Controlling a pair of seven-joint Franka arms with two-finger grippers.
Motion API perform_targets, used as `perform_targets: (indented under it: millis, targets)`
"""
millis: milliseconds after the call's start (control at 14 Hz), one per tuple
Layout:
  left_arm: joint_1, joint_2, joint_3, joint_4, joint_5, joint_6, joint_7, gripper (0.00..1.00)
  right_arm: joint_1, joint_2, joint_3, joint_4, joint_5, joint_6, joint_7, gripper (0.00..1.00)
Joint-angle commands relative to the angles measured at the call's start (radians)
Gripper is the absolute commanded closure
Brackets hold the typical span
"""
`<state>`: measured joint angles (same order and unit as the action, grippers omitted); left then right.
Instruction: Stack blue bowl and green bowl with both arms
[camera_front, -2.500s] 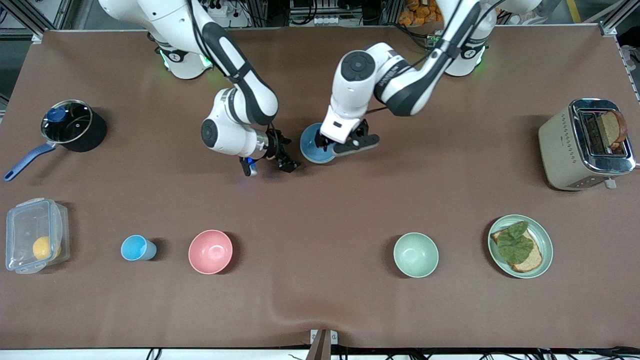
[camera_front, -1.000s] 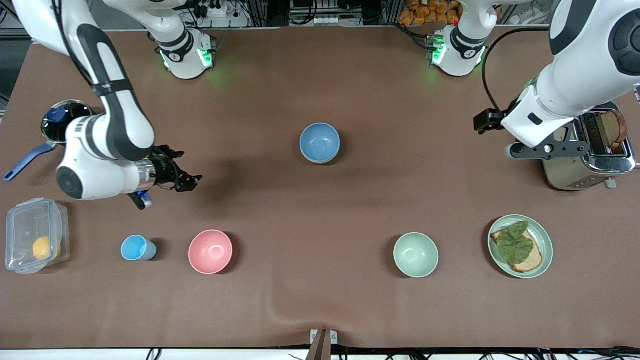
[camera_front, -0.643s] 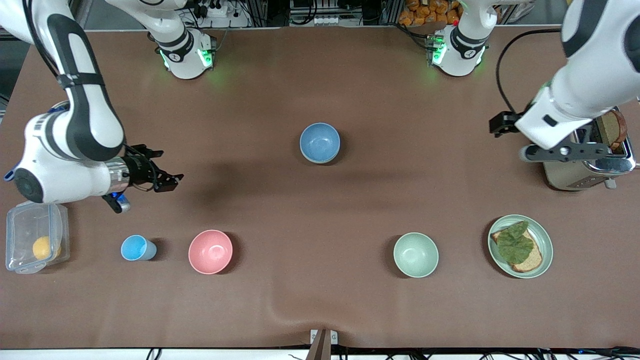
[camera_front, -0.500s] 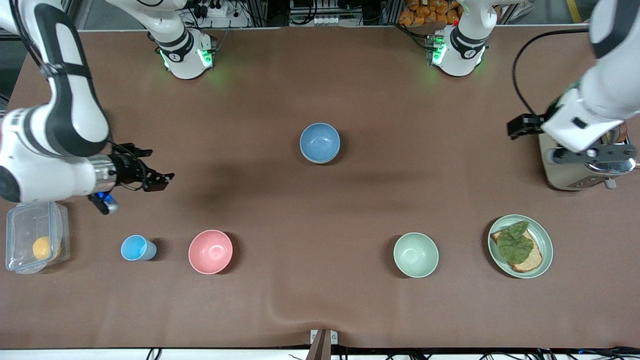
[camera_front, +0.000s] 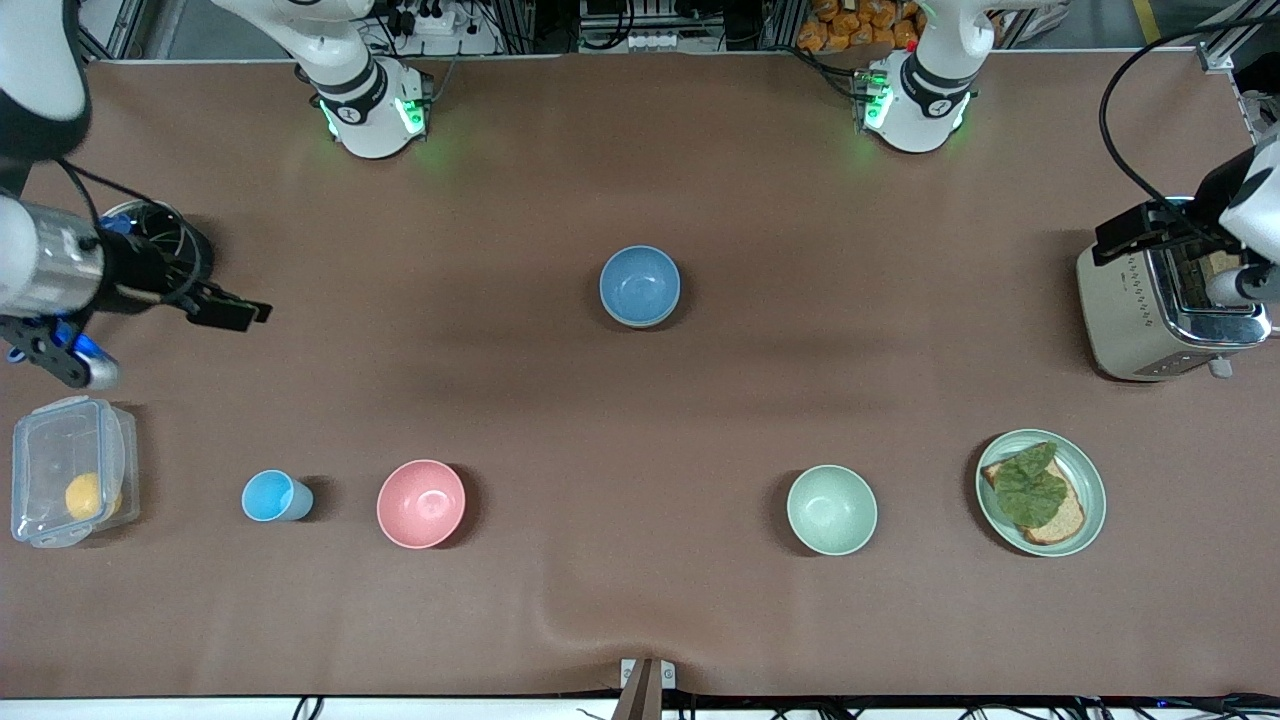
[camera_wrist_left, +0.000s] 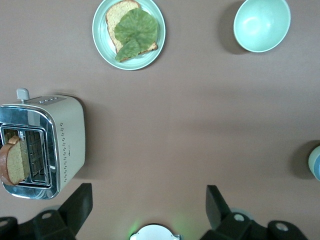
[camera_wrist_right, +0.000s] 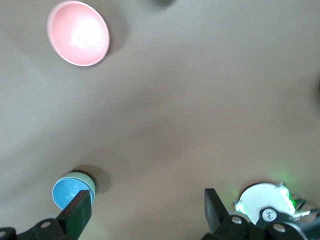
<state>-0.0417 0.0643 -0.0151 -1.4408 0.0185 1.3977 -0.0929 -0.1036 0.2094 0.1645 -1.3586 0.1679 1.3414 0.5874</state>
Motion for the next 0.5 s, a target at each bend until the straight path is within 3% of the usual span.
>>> perform_targets:
  millis: [0,429]
  targets:
    - [-0.023,-0.061,0.026,-0.059,-0.019,0.030,0.016,0.00,0.019,-0.070,0.010,0.021,-0.077,-0.028,-0.038,0.00]
    - [-0.004,-0.047,0.011,-0.053,-0.012,0.055,0.018,0.00,0.065,-0.205,0.009,0.009,-0.077,-0.047,-0.067,0.00]
